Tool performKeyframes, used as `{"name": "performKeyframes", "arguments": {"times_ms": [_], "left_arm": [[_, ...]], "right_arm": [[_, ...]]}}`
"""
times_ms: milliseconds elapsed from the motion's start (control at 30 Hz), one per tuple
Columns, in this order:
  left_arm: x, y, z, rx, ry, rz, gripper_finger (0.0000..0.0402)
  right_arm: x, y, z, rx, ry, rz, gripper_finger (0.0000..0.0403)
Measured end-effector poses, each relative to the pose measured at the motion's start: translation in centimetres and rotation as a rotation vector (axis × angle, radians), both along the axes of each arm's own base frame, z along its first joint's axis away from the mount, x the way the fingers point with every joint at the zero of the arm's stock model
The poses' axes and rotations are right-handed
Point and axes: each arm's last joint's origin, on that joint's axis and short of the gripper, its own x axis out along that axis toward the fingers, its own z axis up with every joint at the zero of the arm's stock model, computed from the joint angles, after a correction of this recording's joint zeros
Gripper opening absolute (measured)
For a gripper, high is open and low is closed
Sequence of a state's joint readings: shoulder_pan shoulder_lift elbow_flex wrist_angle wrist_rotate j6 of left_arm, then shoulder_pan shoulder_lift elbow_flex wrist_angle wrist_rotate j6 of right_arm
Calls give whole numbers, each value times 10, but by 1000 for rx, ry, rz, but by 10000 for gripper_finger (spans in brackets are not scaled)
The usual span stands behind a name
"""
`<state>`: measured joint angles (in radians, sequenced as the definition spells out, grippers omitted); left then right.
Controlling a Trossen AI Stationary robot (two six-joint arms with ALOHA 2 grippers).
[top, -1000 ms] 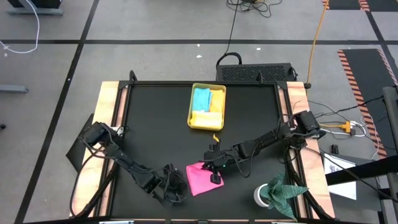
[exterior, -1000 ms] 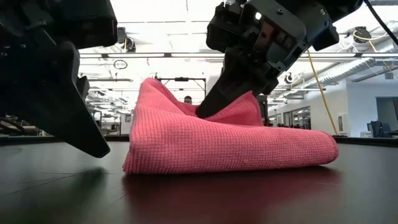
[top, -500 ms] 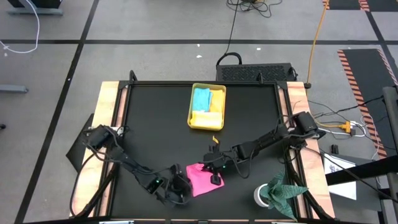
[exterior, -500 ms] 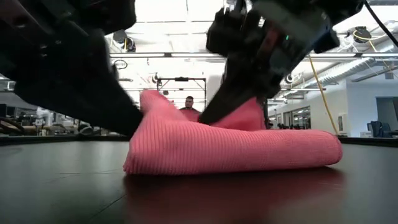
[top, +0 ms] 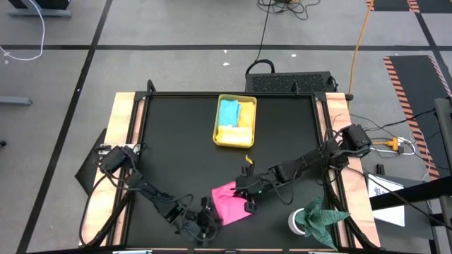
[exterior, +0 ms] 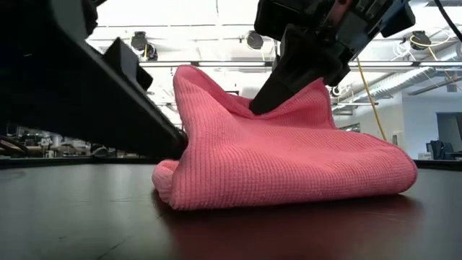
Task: Fold microfiber towels
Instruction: Fold the pink towel
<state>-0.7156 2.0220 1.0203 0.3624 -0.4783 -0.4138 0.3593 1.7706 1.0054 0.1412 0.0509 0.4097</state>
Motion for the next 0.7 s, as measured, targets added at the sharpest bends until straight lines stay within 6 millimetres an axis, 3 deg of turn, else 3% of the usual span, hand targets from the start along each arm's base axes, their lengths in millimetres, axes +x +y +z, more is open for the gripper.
{"name": "performKeyframes", "arguments": {"times_ms": [267,433,700], "left_arm": [[-14,-9,19,-1,-11,-4,97],[-24,-8,32,24,-30,90,97],[-24,-6,31,-3,-27,157,97]], "right_arm": [[5,-1,-3,16,-25,-12,0],[13,-7,-15,10,-35,-26,0],[17,-25,-18,0,-15,-78,0]]}}
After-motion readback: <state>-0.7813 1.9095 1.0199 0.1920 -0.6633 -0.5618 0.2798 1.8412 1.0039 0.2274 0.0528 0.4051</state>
